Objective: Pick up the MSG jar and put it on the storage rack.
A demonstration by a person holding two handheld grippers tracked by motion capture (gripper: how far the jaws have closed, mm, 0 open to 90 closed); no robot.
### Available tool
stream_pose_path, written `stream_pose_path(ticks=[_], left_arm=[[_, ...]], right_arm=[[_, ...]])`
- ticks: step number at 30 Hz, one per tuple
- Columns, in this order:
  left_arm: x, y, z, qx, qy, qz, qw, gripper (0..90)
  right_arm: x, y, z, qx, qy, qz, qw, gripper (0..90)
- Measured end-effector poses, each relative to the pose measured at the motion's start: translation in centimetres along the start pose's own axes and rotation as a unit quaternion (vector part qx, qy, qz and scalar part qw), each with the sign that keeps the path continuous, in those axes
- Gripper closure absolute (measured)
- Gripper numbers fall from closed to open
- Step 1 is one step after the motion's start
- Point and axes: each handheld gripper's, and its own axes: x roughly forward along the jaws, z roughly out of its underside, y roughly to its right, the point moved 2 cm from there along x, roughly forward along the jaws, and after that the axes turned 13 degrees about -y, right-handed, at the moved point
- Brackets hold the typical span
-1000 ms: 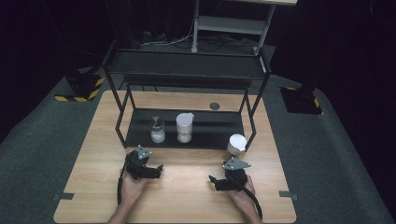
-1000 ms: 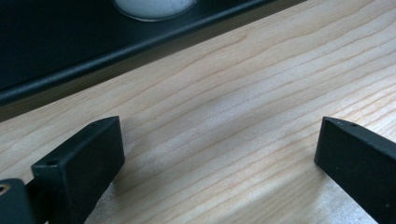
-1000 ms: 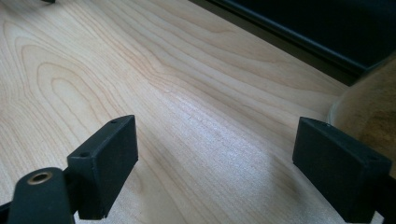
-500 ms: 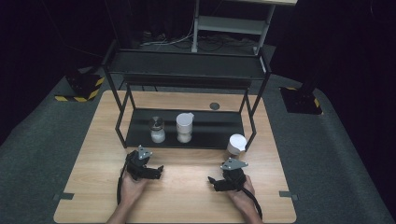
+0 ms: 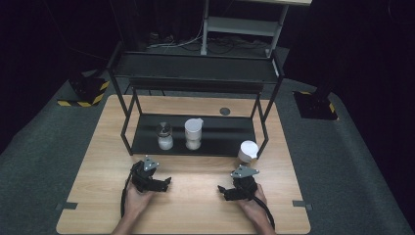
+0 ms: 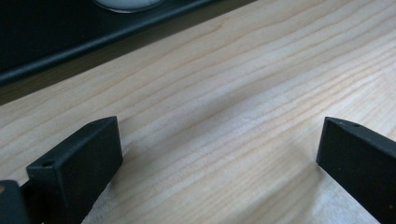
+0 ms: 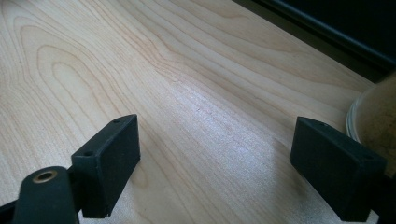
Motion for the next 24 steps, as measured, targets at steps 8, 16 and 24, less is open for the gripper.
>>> stream_pose_path(ticks=[8,16,24], left_arm=[[-0.23,0.37,0.35,0.004,-0.001,-0.001,1.0,0.3],[-0.24,0.49,0.34,0.005,-0.003,-0.004,1.0,0.3],[-0.24,0.5,0.35,0.005,-0.002,-0.004,1.0,0.3]], right_arm=[[0.01,0.07,-0.01,0.001,0.0,-0.002,1.0,15.5],[0.01,0.07,-0.01,0.001,0.0,-0.002,1.0,15.6],[0.01,0.06,-0.02,0.001,-0.001,-0.002,1.0,15.5]])
